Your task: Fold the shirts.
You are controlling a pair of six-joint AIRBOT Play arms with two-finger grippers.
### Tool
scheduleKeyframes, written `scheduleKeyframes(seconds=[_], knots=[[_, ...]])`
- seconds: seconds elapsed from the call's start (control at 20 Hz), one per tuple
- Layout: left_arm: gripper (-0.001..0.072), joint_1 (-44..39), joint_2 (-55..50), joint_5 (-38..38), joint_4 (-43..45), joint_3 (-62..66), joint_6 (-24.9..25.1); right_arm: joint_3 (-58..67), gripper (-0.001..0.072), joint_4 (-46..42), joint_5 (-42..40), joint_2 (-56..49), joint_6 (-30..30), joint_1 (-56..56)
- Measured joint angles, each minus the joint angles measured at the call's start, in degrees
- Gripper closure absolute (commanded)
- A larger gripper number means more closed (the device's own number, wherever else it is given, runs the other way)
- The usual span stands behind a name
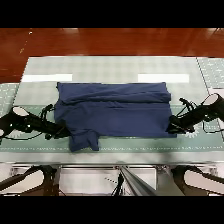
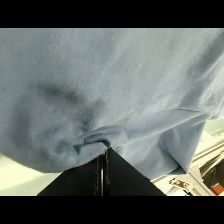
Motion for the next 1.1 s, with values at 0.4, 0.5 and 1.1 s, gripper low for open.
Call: scheduleKeyframes(seconds=[0.4, 0.5, 1.1], knots=[[0.0677, 0.0, 0.0, 0.1, 0.1, 0.6, 0.5, 2.4, 0.0175, -4.9, 5.3, 5.0, -4.1, 0.5], [0.0677, 0.0, 0.0, 0.2, 0.0, 0.6, 0.7, 2.8, 0.0175, -7.2, 5.5, 6.8, -3.8, -2.2], [0.0677, 0.0, 0.0, 0.4, -0.2, 0.6, 1.7, 0.0, 0.0273, 0.2, 2.2, -0.1, -1.0, -6.4]])
